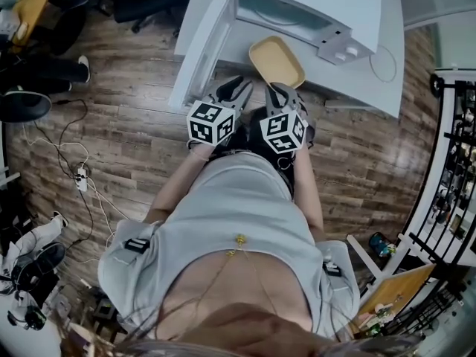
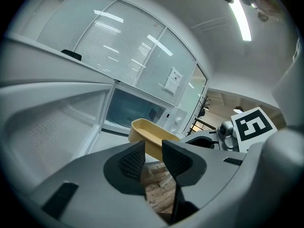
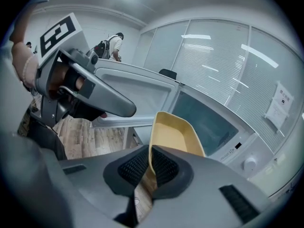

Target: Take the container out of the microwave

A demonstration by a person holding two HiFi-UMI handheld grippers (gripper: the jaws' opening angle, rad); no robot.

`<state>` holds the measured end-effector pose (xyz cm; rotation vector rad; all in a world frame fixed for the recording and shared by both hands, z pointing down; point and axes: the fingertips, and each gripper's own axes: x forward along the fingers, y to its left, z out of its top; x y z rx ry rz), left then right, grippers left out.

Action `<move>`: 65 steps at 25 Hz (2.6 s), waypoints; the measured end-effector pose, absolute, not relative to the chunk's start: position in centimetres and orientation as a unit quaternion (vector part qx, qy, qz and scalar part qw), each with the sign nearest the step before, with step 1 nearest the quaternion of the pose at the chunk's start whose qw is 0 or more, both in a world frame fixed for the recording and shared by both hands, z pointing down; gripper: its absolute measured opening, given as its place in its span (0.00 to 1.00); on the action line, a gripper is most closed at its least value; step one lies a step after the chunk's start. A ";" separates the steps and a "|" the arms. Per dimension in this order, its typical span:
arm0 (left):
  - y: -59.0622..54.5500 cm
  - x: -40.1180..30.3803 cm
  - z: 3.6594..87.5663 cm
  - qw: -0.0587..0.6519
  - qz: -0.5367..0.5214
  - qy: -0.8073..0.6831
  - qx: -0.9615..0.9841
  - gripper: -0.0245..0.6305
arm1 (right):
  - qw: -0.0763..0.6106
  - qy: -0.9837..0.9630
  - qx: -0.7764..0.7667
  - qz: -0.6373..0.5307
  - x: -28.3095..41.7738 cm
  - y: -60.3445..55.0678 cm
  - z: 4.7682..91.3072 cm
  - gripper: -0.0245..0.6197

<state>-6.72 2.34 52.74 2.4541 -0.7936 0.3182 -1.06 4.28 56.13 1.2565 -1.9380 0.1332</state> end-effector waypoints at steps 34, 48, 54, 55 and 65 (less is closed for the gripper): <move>1.5 -5.1 53.4 0.261 0.130 -0.298 0.909 0.23 | 0.387 -0.781 0.486 0.059 -0.5 3.6 56.0 0.09; 1.5 -5.1 53.5 0.262 0.136 -0.295 0.909 0.23 | 0.390 -0.785 0.477 0.063 -0.9 3.5 56.2 0.09; 1.8 -5.0 53.5 0.262 0.137 -0.296 0.908 0.23 | 0.391 -0.784 0.477 0.065 -0.7 3.9 56.2 0.09; 1.8 -5.0 53.6 0.262 0.137 -0.296 0.908 0.23 | 0.391 -0.784 0.477 0.066 -0.6 3.9 56.3 0.09; 1.6 -5.4 53.9 0.264 0.137 -0.298 0.907 0.23 | 0.394 -0.783 0.476 0.069 -0.8 3.7 56.6 0.09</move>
